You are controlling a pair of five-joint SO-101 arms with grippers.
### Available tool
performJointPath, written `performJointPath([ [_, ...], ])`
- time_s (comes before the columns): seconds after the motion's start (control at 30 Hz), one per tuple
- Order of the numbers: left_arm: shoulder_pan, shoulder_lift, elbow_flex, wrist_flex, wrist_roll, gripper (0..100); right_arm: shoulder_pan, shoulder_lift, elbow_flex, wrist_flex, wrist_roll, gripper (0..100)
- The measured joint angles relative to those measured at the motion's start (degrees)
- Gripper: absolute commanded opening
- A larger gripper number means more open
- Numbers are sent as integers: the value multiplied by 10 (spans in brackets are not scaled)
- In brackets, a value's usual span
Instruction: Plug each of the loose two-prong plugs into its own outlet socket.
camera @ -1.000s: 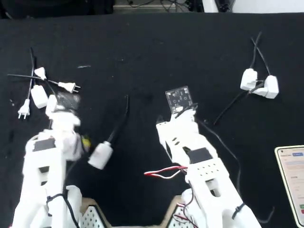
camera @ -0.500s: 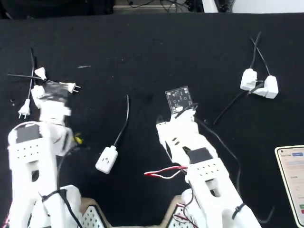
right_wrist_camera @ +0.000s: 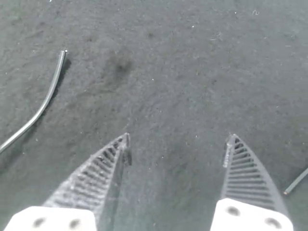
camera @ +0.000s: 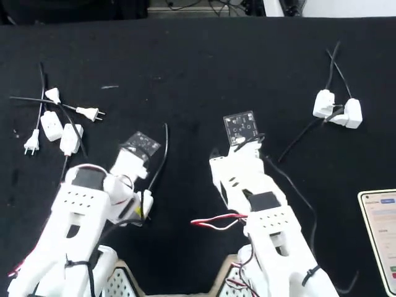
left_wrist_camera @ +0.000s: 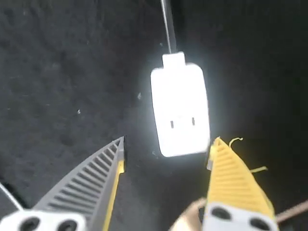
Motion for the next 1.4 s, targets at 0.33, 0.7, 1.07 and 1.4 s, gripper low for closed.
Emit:
performJointPath([
  [0.33, -127, 0, 11, -81, -47, 281, 0, 0, 0, 0, 0, 296],
  [0.7, -171, 0, 11, -129, -48, 281, 0, 0, 0, 0, 0, 296],
  [1.07, -105, 0, -9, -11, 27, 281, -2, 0, 0, 0, 0, 296],
  [1.4, -102, 1, 0, -62, 40, 281, -2, 0, 0, 0, 0, 296],
])
